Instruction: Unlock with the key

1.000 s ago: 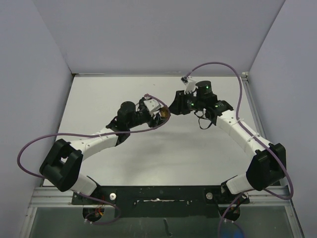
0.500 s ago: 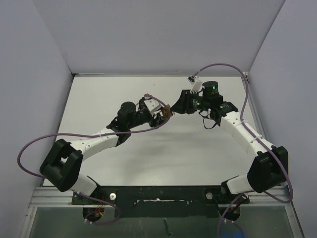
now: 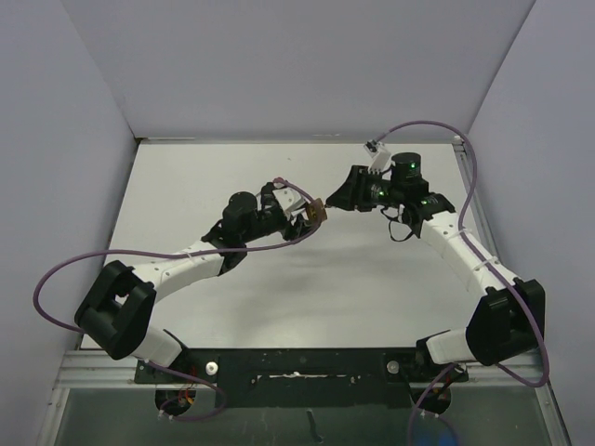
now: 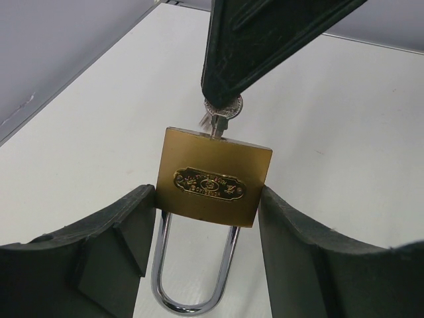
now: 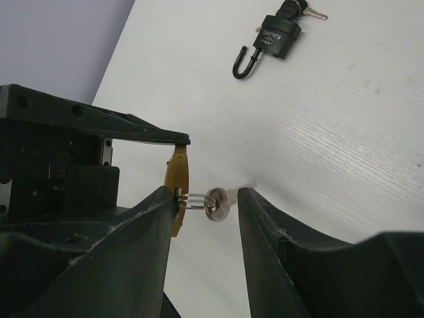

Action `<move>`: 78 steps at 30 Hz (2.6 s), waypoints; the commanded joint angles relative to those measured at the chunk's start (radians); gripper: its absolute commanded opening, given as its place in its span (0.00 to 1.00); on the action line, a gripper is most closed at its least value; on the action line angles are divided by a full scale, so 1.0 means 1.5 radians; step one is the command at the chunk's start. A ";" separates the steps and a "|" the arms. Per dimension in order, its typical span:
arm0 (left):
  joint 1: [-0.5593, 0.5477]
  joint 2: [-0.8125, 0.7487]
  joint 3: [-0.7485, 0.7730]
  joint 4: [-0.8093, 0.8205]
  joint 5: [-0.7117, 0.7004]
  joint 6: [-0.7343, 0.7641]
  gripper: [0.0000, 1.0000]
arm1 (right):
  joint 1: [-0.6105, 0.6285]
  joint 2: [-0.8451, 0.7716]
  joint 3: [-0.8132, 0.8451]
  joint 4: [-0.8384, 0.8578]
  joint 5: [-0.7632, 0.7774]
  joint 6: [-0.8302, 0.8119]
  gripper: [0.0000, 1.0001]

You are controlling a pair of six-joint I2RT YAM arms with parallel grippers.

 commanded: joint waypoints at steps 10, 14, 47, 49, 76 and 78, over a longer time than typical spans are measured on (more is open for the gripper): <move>-0.006 -0.010 0.021 0.043 -0.006 0.000 0.00 | -0.016 -0.032 -0.008 0.060 -0.043 0.023 0.40; -0.007 -0.006 0.032 0.025 -0.015 0.001 0.00 | -0.016 -0.041 -0.013 0.060 -0.042 0.025 0.39; -0.020 -0.004 0.057 0.003 -0.037 0.006 0.00 | 0.008 -0.016 -0.035 0.071 -0.053 0.030 0.25; -0.021 -0.004 0.058 0.004 -0.037 0.006 0.00 | 0.008 -0.015 -0.037 0.072 -0.052 0.030 0.25; -0.021 -0.011 0.044 0.049 -0.032 0.010 0.00 | 0.014 -0.010 -0.041 0.071 -0.046 0.034 0.00; -0.021 -0.012 0.040 0.067 -0.028 0.010 0.00 | 0.014 -0.009 -0.042 0.071 -0.045 0.034 0.00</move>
